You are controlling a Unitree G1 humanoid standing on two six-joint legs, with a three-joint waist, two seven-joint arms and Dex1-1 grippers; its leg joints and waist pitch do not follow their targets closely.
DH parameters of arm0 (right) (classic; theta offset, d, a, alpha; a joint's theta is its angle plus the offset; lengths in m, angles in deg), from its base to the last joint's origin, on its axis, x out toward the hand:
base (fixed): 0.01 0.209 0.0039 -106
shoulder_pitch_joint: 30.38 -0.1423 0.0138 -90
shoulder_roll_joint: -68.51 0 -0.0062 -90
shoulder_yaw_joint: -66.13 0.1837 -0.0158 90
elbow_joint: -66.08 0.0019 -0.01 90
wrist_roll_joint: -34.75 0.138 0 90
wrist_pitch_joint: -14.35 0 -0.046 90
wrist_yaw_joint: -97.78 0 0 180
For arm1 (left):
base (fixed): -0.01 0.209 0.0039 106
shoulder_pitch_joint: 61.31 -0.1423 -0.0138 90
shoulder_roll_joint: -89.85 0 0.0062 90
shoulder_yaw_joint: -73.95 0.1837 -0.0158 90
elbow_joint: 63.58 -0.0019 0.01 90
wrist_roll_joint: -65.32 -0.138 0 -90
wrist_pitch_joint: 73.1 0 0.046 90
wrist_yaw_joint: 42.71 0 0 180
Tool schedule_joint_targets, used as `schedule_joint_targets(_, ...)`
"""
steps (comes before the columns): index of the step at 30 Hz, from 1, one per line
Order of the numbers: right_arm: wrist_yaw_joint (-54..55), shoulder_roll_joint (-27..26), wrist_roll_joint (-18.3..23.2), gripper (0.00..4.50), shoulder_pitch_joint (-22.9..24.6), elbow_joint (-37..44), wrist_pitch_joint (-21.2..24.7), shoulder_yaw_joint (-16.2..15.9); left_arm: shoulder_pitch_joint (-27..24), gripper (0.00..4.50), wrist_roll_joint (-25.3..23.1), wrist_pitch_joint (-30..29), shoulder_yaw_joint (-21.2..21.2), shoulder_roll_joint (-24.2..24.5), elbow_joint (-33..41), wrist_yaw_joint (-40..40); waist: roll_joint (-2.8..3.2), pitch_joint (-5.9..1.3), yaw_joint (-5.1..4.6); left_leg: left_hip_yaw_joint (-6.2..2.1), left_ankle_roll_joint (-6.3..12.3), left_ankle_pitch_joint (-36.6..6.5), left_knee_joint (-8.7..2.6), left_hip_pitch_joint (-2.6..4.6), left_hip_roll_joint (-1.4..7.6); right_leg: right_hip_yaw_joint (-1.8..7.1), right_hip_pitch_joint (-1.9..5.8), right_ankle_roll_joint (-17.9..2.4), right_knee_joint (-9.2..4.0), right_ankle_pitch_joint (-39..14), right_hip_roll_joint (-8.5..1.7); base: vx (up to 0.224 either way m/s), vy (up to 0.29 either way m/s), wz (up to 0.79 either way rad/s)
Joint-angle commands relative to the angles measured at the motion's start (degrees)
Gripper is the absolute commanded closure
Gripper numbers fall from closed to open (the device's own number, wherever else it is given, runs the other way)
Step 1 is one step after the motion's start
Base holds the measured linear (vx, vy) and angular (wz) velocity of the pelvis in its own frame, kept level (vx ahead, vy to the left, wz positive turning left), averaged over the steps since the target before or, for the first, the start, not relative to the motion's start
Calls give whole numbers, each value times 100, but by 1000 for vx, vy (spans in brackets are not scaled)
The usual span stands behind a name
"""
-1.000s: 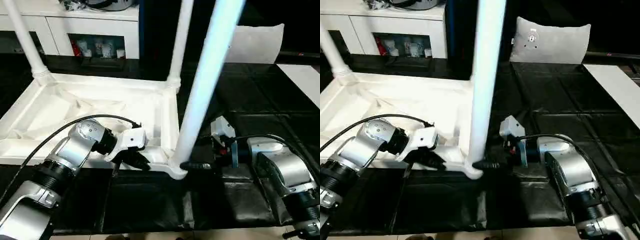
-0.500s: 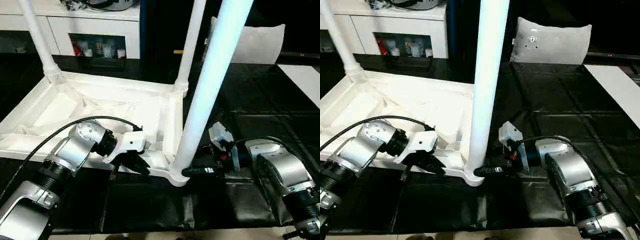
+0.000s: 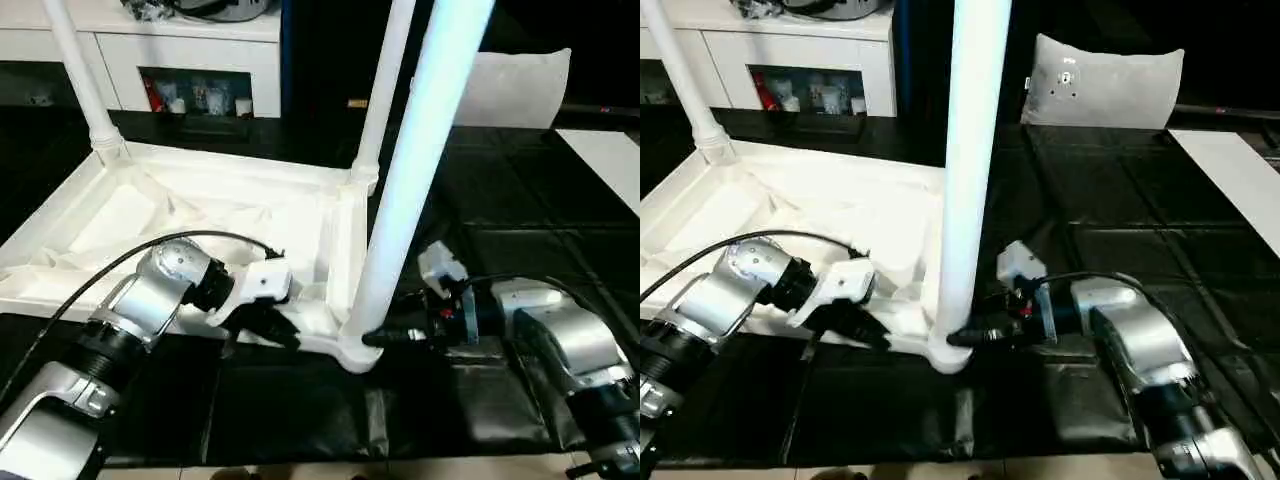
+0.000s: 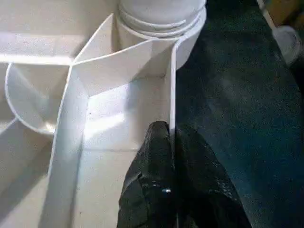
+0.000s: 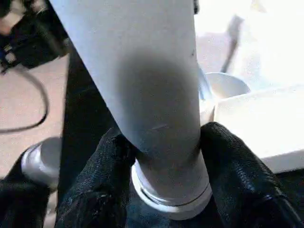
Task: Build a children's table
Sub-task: Rotate leg to tighten
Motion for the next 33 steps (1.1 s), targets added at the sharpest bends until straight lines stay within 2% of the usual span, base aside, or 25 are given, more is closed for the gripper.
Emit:
schedule_joint_targets(1,353,-362,280,257,25,355,273,-81,140,450,104,-358,-101,-377,233,-510,-21,-347,-40,-78,61,-1324,-400,81,272,253,251,-1028,-507,-2226,-451,0,0,0)
schedule_joint_targets(2,854,-574,84,257,8,330,410,-66,204,450,89,-610,-198,-592,146,-870,12,-351,-60,-90,-3,-1352,-405,90,270,249,241,-967,-503,-2372,-442,0,0,0)
schedule_joint_targets(3,1195,-718,-58,257,-9,303,497,-58,247,450,83,-772,-266,-739,82,-1113,-2,-338,-80,-91,-22,-1382,-412,86,262,245,225,-930,-528,-2449,-426,0,0,0)
schedule_joint_targets(4,1976,-1166,-181,257,-84,189,738,128,335,450,16,-1160,-372,-1069,-29,-1658,-17,-345,-127,-104,-75,-1428,-407,74,245,233,242,-869,-538,-2600,-441,0,0,0)
schedule_joint_targets(6,2536,-1477,-327,257,-147,104,848,203,407,450,-46,-1439,-434,-1319,-97,-2062,-16,-344,-203,-124,-124,-1490,-400,63,224,214,232,-775,-562,-2843,-444,0,0,0)
schedule_joint_targets(7,2936,-1691,-476,257,-192,33,892,215,459,450,-74,-1595,-498,-1521,-154,-2370,-12,-345,-287,-129,-126,-1493,-396,56,212,212,213,-729,-588,-2879,-429,0,0,0)
schedule_joint_targets(8,3040,-1740,-513,257,-197,32,908,211,468,450,-84,-1647,-519,-1574,-151,-2448,-9,-355,-301,-136,-114,-1517,-386,77,213,210,208,-739,-594,-2872,-437,0,0,0)
schedule_joint_targets(9,3335,-1902,-584,257,-238,-30,929,260,493,450,-81,-1714,-576,-1693,-184,-2616,-20,-354,-321,-134,-75,-1505,-386,60,209,213,229,-741,-596,-2825,-433,0,0,0)
schedule_joint_targets(10,3335,-1902,-584,258,-238,-30,929,260,493,450,-81,-1714,-576,-1693,-184,-2616,-5,-357,-339,-120,-18,-1444,-380,49,210,231,223,-781,-593,-2652,-427,0,0,0)
schedule_joint_targets(11,3757,-2129,-686,258,-306,-135,927,342,539,450,-97,-1746,-672,-1864,-264,-2925,-2,-368,-355,-107,36,-1384,-370,38,201,236,238,-818,-585,-2462,-416,0,0,0)
schedule_joint_targets(12,4111,-2318,-762,258,-367,-231,927,411,575,450,-106,-1772,-745,-1988,-324,-3162,-8,-368,-364,-99,60,-1341,-366,37,194,241,222,-851,-582,-2377,-406,0,0,0)
schedule_joint_targets(13,4691,-2691,-860,258,-474,-413,782,533,637,450,-144,-1784,-908,-2257,-425,-3675,11,-374,-377,-93,65,-1275,-361,35,189,242,216,-913,-571,-2271,-405,0,0,0)
schedule_joint_targets(14,4716,-2729,-853,225,-480,-424,761,545,640,450,-153,-1785,-928,-2289,-429,-3728,15,-386,-379,-103,24,-1307,-363,56,191,229,218,-948,-575,-2256,-400,0,0,0)
schedule_joint_targets(15,4736,-2759,-847,225,-485,-433,744,554,642,450,-160,-1787,-945,-2314,-431,-3771,15,-393,-361,-108,44,-1261,-366,56,198,231,241,-955,-564,-2155,-403,0,0,0)
schedule_joint_targets(16,4846,-2819,-864,205,-481,-446,620,607,629,450,-166,-1808,-958,-2347,-407,-3787,8,-385,-357,-100,91,-1205,-378,36,213,245,248,-976,-548,-1951,-401,0,0,0)
schedule_joint_targets(17,4969,-2913,-926,192,-469,-425,530,685,612,450,-201,-1887,-960,-2381,-356,-3808,26,-390,-357,-98,118,-1162,-383,39,222,248,250,-1025,-525,-1740,-396,0,0,0)
schedule_joint_targets(19,4949,-2889,-959,189,-443,-374,510,671,572,450,-235,-1883,-923,-2344,-305,-3775,32,-393,-358,-99,158,-1085,-389,31,227,247,273,-1098,-498,-1475,-395,0,0,0)
schedule_joint_targets(21,4895,-2824,-951,148,-379,-278,480,674,498,450,-271,-1802,-848,-2231,-232,-3673,41,-397,-358,-92,206,-1001,-384,29,229,254,285,-1159,-484,-1259,-399,0,0,0)
schedule_joint_targets(22,4887,-2810,-956,148,-358,-255,463,692,476,450,-271,-1786,-838,-2201,-215,-3650,43,-395,-349,-89,227,-973,-387,34,232,256,291,-1181,-480,-1192,-404,0,0,0)
schedule_joint_targets(24,4774,-2688,-909,137,-251,-125,406,777,397,450,-260,-1627,-785,-2045,-175,-3467,54,-396,-340,-90,247,-975,-391,34,232,256,301,-1192,-483,-1196,-411,0,0,0)
schedule_joint_targets(26,4681,-2546,-843,104,-160,-31,378,830,339,450,-246,-1617,-775,-1939,-140,-3362,50,-398,-344,-91,248,-968,-398,31,237,258,311,-1195,-479,-1166,-410,0,0,0)
schedule_joint_targets(30,4175,-2138,-753,85,-37,95,183,868,228,450,-222,-1345,-699,-1647,-52,-2955,68,-411,-319,-92,282,-904,-397,34,253,260,338,-1257,-460,-923,-419,0,0,0)
schedule_joint_targets(31,3981,-1987,-712,69,-12,125,113,890,215,450,-191,-1275,-685,-1552,-40,-2795,83,-417,-327,-84,304,-927,-391,41,256,261,336,-1317,-453,-890,-416,0,0,0)
schedule_joint_targets(33,3798,-1841,-690,53,11,143,14,914,209,450,-172,-1243,-652,-1444,-20,-2631,73,-414,-326,-78,304,-932,-390,41,258,263,328,-1346,-454,-870,-419,0,0,0)
